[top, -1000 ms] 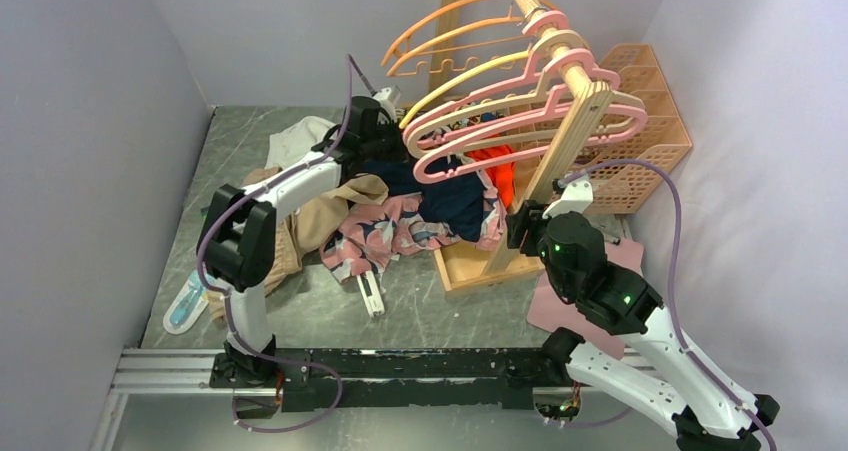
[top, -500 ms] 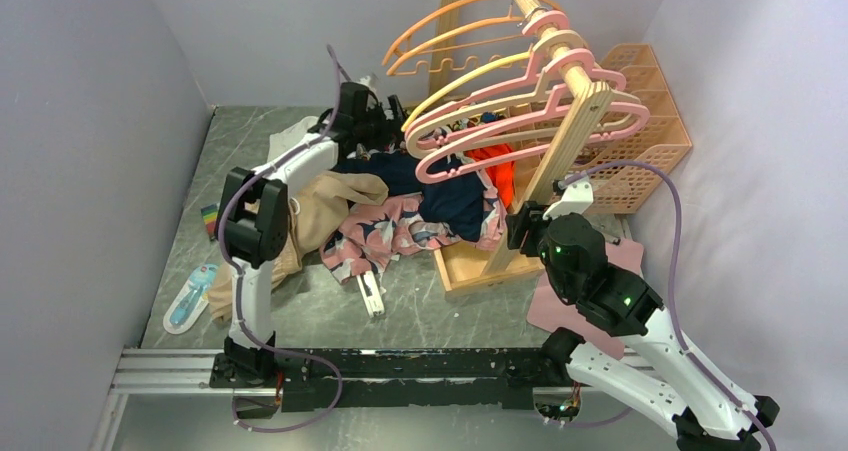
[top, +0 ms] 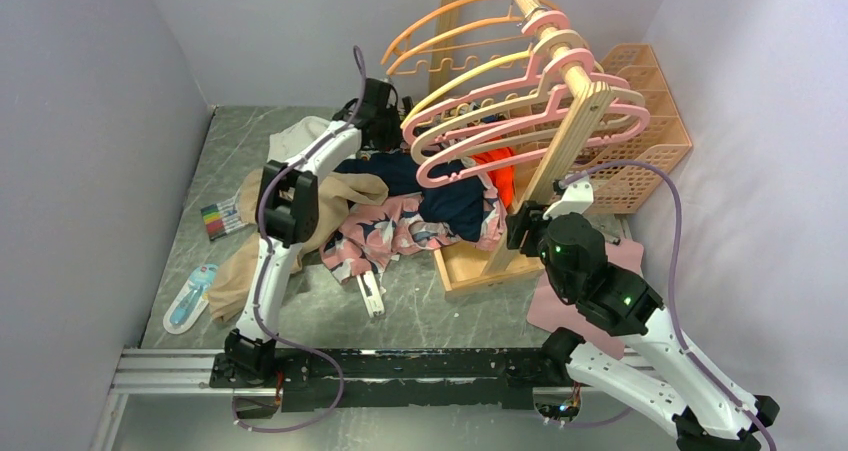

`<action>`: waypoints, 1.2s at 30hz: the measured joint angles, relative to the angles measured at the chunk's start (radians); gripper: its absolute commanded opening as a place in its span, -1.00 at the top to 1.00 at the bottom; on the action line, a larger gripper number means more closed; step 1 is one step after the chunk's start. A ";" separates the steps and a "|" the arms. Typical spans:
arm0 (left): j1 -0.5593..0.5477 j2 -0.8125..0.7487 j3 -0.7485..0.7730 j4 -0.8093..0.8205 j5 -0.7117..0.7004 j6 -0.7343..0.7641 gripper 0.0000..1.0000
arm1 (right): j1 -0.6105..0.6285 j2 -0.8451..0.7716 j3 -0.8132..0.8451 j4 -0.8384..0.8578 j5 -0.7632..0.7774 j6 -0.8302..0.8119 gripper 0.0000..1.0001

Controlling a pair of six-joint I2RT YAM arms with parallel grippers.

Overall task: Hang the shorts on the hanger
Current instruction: Adjust the shorts at the center of the board.

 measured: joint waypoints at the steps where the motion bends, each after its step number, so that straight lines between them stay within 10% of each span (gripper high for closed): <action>1: -0.008 0.013 0.007 -0.018 -0.011 0.005 -0.99 | 0.000 -0.001 0.000 0.000 -0.001 0.001 -0.17; 11: -0.068 0.071 0.039 -0.093 -0.113 0.054 -0.63 | 0.000 -0.021 0.000 -0.022 -0.005 0.000 -0.25; 21: -0.092 0.033 -0.062 -0.037 -0.228 0.019 0.85 | 0.000 -0.036 -0.006 -0.021 -0.019 0.000 -0.25; 36: -0.039 -0.264 -0.513 0.073 -0.291 -0.117 0.86 | -0.003 0.002 -0.048 0.052 -0.031 0.000 -0.24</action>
